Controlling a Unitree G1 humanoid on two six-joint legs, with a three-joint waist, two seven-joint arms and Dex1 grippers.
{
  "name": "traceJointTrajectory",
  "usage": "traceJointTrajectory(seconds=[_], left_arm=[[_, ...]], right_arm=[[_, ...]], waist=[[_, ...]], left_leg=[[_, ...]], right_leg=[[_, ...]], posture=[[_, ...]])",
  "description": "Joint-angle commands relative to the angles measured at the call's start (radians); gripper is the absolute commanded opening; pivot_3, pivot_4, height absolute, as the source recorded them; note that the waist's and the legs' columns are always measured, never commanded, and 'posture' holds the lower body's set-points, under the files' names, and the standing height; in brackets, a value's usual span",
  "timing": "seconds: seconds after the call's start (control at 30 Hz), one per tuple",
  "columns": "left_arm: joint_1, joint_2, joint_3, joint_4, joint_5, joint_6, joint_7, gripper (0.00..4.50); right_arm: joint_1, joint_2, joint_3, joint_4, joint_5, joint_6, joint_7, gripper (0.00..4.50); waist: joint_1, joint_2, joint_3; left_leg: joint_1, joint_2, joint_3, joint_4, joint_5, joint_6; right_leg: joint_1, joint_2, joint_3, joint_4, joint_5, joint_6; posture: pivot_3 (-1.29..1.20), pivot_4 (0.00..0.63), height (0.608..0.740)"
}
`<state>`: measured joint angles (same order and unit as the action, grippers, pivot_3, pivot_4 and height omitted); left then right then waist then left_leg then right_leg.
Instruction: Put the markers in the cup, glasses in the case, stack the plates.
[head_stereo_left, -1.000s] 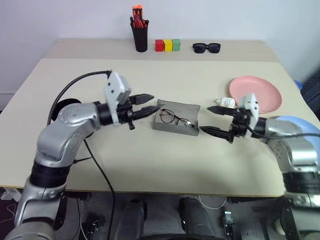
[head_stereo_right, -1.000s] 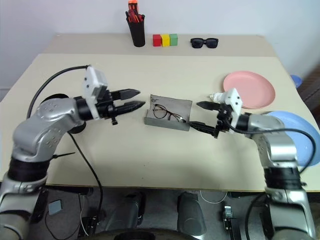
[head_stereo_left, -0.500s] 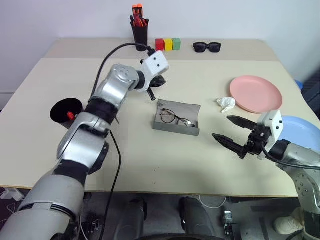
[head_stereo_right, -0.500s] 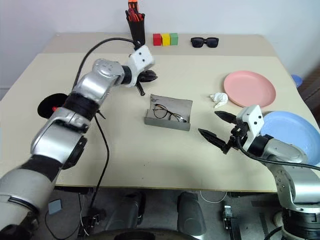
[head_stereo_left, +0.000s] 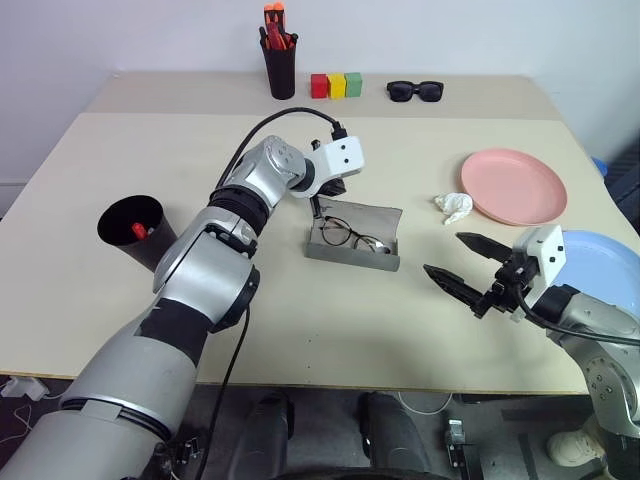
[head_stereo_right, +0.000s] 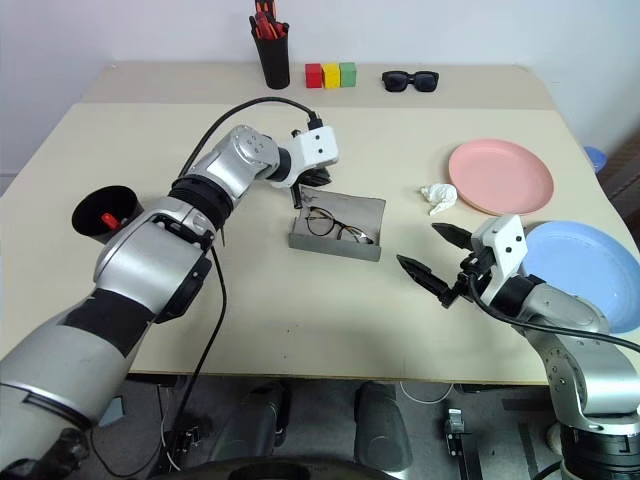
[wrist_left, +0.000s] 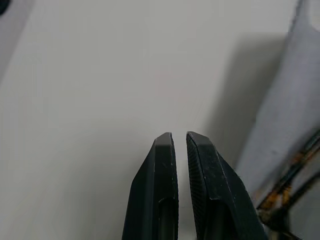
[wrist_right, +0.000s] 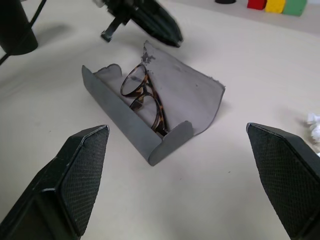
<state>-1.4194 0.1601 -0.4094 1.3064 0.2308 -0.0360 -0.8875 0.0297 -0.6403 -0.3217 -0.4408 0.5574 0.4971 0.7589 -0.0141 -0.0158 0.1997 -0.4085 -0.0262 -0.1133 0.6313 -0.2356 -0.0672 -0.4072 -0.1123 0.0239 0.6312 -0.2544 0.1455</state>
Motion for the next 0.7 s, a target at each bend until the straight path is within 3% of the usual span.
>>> traceJointTrajectory(seconds=[0.03,0.33,0.5,0.7], left_arm=[[-0.03,0.017,0.029,-0.013,0.007,-0.034,-0.079,0.39],[0.011,0.078,0.052,-0.123,-0.01,-0.06,-0.348,0.39],[0.134,0.116,0.042,-0.352,-0.038,0.012,-0.476,0.39],[0.312,0.143,0.006,-0.627,-0.038,0.154,-0.518,0.39]], right_arm=[[-0.019,-0.008,-0.001,-0.051,0.023,0.003,-0.015,4.5],[0.042,-0.054,-0.038,-0.092,0.065,0.056,0.008,4.5],[0.164,-0.086,-0.131,-0.098,0.075,0.056,0.035,4.5],[0.327,-0.087,-0.254,-0.066,0.064,0.014,0.091,4.5]], waist=[[0.0,0.0,0.0],[0.001,0.0,0.0],[0.001,0.001,0.0],[0.001,0.002,-0.001]], left_leg=[[0.0,0.0,0.0,0.0,0.0,0.0],[0.0,0.0,0.0,0.0,0.0,0.0],[0.0,0.0,-0.001,0.0,0.0,0.0],[0.001,0.0,-0.001,0.001,0.0,0.0]], right_leg=[[0.0,0.0,0.0,0.0,0.0,0.0],[0.0,0.0,0.0,0.0,0.0,0.0],[0.001,0.0,0.0,0.001,0.0,0.0],[0.002,0.0,0.0,0.001,0.0,0.0]], posture=[[0.0,0.15,0.74],[0.0,0.15,0.74],[0.0,0.15,0.74],[0.0,0.15,0.74]])
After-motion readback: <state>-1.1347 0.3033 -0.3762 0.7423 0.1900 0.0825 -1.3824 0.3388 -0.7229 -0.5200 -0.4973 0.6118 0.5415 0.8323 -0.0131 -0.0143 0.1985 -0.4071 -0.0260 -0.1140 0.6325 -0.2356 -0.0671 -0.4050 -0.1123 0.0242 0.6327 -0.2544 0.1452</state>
